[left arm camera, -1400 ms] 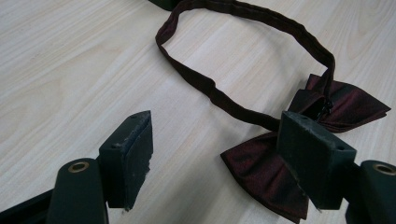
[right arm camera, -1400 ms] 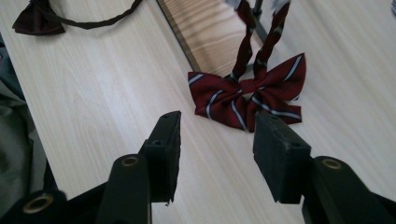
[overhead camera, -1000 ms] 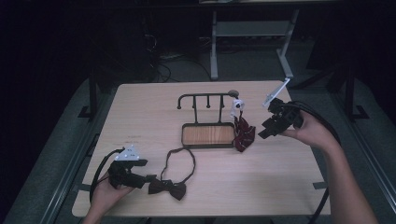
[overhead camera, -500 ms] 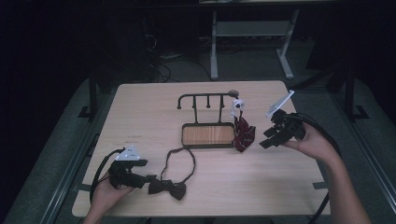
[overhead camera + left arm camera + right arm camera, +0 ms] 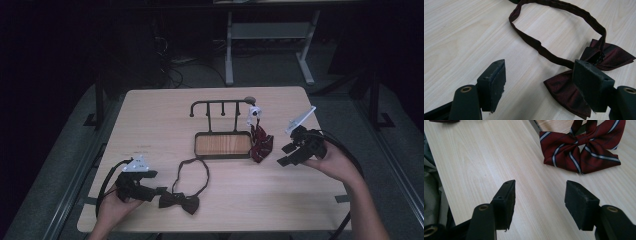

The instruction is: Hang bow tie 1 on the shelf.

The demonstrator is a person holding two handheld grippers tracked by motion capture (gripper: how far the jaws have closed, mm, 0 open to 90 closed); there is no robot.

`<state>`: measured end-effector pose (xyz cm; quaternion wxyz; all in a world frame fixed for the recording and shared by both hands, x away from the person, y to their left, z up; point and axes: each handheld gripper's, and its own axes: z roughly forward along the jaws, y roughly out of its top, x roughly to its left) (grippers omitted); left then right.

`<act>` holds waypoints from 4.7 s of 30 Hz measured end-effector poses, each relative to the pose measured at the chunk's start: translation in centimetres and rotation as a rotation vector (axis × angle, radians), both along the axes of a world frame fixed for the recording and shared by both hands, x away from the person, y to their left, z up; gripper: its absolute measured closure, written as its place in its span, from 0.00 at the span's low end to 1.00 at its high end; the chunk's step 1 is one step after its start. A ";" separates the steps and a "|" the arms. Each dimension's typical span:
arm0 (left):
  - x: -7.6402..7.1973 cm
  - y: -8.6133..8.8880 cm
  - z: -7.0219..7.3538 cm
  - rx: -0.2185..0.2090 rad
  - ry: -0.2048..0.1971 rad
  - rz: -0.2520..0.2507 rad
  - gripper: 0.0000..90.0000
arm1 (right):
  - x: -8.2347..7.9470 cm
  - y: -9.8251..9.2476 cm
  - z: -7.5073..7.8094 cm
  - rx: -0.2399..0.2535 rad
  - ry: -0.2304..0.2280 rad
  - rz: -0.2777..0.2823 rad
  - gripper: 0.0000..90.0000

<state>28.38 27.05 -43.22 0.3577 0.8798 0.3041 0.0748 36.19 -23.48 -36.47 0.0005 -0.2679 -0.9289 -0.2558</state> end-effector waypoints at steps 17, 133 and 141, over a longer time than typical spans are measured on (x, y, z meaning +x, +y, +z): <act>-0.1 0.0 0.0 0.003 -0.001 0.014 0.30 | -1.8 -0.4 -2.1 0.008 0.022 -0.021 0.45; 10.0 -7.2 0.1 0.240 0.152 -0.082 0.69 | -6.1 -1.5 -4.6 0.060 -0.048 -0.058 0.38; 10.4 -7.8 -0.5 0.255 0.159 -0.102 0.78 | -6.1 -1.7 -4.3 0.063 -0.056 -0.065 0.38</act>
